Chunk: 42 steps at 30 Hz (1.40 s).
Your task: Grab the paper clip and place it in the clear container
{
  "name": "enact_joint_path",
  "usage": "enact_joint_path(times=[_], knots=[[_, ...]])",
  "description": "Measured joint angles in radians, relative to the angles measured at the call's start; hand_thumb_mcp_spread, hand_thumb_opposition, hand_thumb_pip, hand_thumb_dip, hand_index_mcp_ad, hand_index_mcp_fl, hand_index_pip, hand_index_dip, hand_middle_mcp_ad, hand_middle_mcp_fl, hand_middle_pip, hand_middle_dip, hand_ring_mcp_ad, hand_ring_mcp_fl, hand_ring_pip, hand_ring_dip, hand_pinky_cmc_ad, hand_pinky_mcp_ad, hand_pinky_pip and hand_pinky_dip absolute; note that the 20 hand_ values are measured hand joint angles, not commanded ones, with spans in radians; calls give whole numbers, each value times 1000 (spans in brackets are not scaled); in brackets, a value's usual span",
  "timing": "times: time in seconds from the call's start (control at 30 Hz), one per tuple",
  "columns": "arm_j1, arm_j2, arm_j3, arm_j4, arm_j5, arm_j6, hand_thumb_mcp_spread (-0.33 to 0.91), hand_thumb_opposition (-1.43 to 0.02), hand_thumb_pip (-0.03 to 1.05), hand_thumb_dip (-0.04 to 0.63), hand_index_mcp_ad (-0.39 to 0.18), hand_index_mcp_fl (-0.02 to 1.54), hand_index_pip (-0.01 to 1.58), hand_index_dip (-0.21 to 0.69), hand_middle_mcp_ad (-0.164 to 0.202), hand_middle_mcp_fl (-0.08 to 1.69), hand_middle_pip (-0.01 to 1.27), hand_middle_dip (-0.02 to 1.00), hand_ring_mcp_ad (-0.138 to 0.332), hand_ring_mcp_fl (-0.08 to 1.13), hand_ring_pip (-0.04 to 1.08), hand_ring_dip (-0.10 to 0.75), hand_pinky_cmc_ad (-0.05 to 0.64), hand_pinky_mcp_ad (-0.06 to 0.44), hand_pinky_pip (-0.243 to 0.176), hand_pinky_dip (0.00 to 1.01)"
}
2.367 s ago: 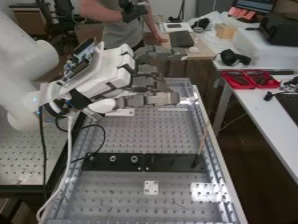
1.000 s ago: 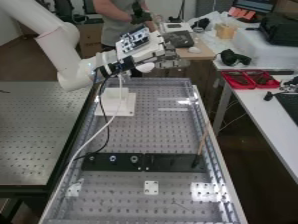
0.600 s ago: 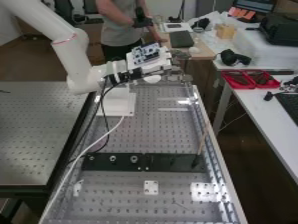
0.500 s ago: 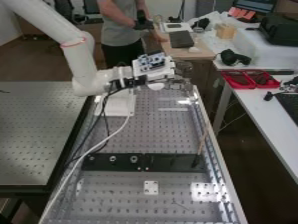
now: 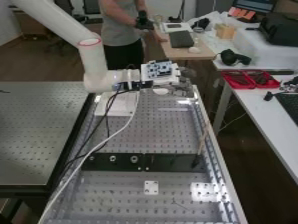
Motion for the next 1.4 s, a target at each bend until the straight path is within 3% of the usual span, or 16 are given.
enact_joint_path(times=[0.27, 0.6, 0.8, 1.07, 1.17, 1.3, 1.4], knots=[[56, -18, 37, -89, 127, 67, 548, -860, 981, 344, -218, 209, 609, -204, 23, 606, 1065, 688, 87, 415, 733, 447, 529, 182, 12, 501], [78, -17, 24, -65, 135, 89, 548, -860, 981, 342, -218, 253, 567, -204, 19, 602, 1065, 686, 89, 410, 735, 443, 531, 180, 12, 518], [77, 1, 14, -34, 119, 59, 548, -860, 981, 346, -218, 253, 548, -204, 19, 602, 1065, 686, 89, 394, 731, 442, 527, 183, 12, 517], [85, 36, 7, -2, 80, -40, 548, -860, 981, 356, -220, 271, 538, -204, 23, 606, 1065, 686, 87, 377, 752, 442, 527, 183, 9, 534], [85, 37, 12, -26, 77, -38, 545, -860, 981, 356, -220, 276, 531, -204, 19, 606, 1065, 686, 89, 380, 763, 442, 527, 185, 10, 567], [82, 35, 19, -59, 68, -32, 545, -860, 974, 351, -220, 204, 532, -204, 23, 559, 1065, 688, 87, 250, 812, 422, 527, 201, -3, 599], [79, 35, 20, -68, 65, -33, 518, -853, 974, 380, -220, 176, 548, -204, 23, 545, 1065, 688, 89, 246, 829, 380, 531, 202, -21, 656]])
